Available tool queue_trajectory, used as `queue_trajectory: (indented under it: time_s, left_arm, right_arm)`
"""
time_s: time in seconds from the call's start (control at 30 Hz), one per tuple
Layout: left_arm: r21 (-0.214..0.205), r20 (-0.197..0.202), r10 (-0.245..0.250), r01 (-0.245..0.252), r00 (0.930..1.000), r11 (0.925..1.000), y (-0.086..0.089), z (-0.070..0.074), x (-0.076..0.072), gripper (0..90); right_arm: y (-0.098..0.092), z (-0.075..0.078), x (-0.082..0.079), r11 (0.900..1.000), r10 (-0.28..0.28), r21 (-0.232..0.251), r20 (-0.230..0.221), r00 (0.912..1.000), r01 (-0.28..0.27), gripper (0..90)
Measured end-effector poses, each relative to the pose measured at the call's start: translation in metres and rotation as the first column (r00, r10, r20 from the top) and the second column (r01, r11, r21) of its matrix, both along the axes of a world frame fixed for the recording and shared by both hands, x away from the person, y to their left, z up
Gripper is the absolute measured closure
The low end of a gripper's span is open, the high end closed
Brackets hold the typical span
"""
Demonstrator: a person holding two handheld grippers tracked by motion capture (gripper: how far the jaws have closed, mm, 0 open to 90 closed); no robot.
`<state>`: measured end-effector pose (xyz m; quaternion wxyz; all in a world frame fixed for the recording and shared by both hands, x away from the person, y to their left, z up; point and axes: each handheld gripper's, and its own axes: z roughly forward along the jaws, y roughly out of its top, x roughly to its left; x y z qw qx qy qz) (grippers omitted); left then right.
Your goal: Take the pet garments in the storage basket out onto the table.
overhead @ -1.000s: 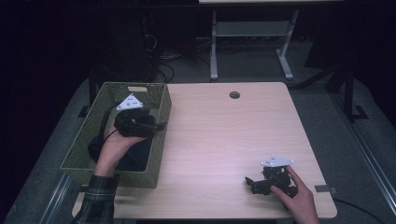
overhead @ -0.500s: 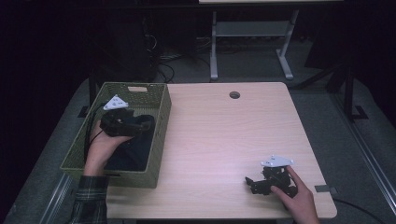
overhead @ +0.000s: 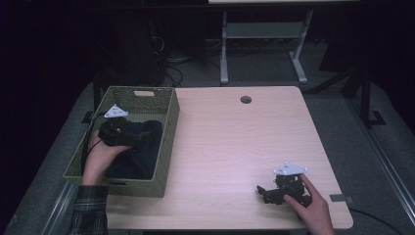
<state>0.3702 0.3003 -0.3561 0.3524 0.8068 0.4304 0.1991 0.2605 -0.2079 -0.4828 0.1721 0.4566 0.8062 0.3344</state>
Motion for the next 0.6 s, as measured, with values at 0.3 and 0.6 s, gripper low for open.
queue_trajectory:
  time_s: [0.3, 0.6]
  left_arm:
    - [0.034, -0.047, 0.015, -0.014, 0.9988, 0.9993, 0.007, -0.014, 0.005, 14.2]
    - [0.067, -0.094, 0.022, -0.015, 0.9954, 0.9976, 0.008, -0.026, 0.01, 13.9]
  right_arm:
    - [0.0, 0.0, 0.0, 1.0, 0.0, 0.0, -0.001, 1.0, 0.0, 0.0]
    - [0.0, 0.0, 0.0, 1.0, -0.001, 0.0, -0.001, 1.0, 0.001, 0.0]
